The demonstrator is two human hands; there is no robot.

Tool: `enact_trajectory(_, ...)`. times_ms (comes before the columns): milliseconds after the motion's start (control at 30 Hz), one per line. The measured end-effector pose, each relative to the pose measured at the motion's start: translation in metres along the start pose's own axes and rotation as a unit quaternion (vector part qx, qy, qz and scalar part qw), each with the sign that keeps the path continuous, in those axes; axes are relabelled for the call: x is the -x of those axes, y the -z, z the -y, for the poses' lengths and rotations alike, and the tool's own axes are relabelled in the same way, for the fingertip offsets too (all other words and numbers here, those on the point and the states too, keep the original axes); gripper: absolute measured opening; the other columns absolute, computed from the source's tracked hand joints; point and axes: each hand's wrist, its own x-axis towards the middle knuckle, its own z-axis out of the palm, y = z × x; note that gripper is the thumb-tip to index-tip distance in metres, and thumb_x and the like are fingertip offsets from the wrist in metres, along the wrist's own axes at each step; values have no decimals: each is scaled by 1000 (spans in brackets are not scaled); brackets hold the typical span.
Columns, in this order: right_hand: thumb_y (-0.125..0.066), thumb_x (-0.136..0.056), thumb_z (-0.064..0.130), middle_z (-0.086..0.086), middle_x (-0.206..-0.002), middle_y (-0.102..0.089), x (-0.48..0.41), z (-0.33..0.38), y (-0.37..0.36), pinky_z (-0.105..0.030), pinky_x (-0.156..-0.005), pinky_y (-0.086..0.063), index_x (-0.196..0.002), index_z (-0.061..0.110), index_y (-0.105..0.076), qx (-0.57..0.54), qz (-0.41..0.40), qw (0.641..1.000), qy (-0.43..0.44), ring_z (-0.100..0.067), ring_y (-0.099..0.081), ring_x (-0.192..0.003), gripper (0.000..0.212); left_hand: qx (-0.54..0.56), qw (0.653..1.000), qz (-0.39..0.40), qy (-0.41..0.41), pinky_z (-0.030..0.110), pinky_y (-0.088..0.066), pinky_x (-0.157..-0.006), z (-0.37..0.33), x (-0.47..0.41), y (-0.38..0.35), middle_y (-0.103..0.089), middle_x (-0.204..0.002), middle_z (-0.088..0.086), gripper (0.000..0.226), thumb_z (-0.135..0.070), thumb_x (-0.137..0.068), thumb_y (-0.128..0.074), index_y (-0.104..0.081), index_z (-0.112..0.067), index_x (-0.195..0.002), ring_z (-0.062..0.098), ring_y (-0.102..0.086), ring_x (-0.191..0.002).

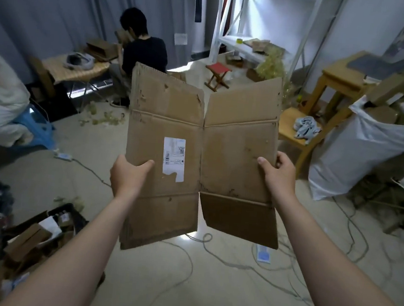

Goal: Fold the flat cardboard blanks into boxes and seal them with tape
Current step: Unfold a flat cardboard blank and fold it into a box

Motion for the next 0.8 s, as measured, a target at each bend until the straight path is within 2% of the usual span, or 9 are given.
enact_trajectory(100, -69, -93, 22, -1, -113, -70, -59, 8, -35, -40, -93, -55, -122, 16, -65, -5, -17, 1000, -1, -18, -65, -103, 30, 3, 1000, 8, 1, 32, -49, -77, -17, -63, -37, -70, -98, -3, 41, -37, -73, -82, -66, -19, -106, 23, -64, -87)
enact_trajectory(167, -69, -93, 21, 0, -111, -69, -103, 10, -60, -35, -87, -54, -120, 16, -65, -13, -34, 999, 6, -16, -65, -102, 28, 7, 1000, 14, -3, 30, -46, -76, -26, -106, -66, -69, -96, -5, 40, -36, -73, -82, -66, -20, -106, 21, -63, -86)
enact_trajectory(267, -69, -93, 21, 2, -105, -68, -174, 11, -98, -28, -78, -47, -115, 15, -66, -5, -42, 999, 12, -13, -63, -96, 23, 14, 1000, 18, -3, 30, -47, -75, -45, -172, -113, -69, -96, -5, 39, -35, -73, -81, -67, -19, -106, 21, -64, -85)
enact_trajectory(367, -69, -93, 17, 6, -97, -68, -253, 17, -137, -25, -76, -49, -107, 18, -64, -14, -26, 1000, 2, -8, -64, -89, 15, 9, 1000, 17, -6, 28, -46, -74, -71, -238, -154, -69, -95, -4, 38, -32, -75, -81, -68, -17, -107, 20, -62, -85)
enact_trajectory(533, -68, -94, 12, 11, -88, -60, -370, 50, -206, -1, -60, -39, -104, 20, -57, -14, -4, 1000, -1, 1, -55, -78, 17, -9, 1000, 5, -9, 30, -48, -78, -118, -354, -195, -67, -97, -3, 42, -34, -77, -82, -68, -16, -112, 20, -61, -88)
enact_trajectory(600, -69, -93, 13, 8, -92, -65, -412, 65, -235, -3, -63, -42, -103, 18, -61, -8, 7, 1000, 7, -7, -62, -85, 14, -9, 1000, -2, -16, 34, -52, -81, -133, -401, -204, -69, -99, -1, 42, -34, -76, -83, -68, -15, -111, 22, -64, -91)
enact_trajectory(667, -70, -92, 16, 5, -96, -70, -451, 78, -269, -19, -75, -51, -103, 21, -64, -13, 15, 1000, 10, -12, -68, -92, 13, -3, 1000, -12, -20, 34, -53, -83, -145, -445, -209, -69, -97, -1, 40, -34, -75, -83, -67, -16, -107, 22, -64, -91)
enact_trajectory(733, -70, -91, 17, 4, -97, -72, -487, 92, -303, -29, -81, -54, -102, 22, -65, -23, 20, 999, 16, -9, -69, -90, 13, 3, 1000, -20, -21, 33, -51, -81, -156, -490, -215, -67, -95, -3, 37, -34, -75, -84, -65, -19, -104, 21, -63, -89)
enact_trajectory(800, -69, -92, 15, 6, -96, -72, -521, 106, -338, -26, -80, -53, -103, 22, -64, -34, 22, 999, 20, 1, -66, -85, 14, 11, 999, -21, -23, 31, -50, -80, -164, -538, -224, -66, -95, -4, 35, -33, -76, -84, -63, -22, -102, 20, -62, -89)
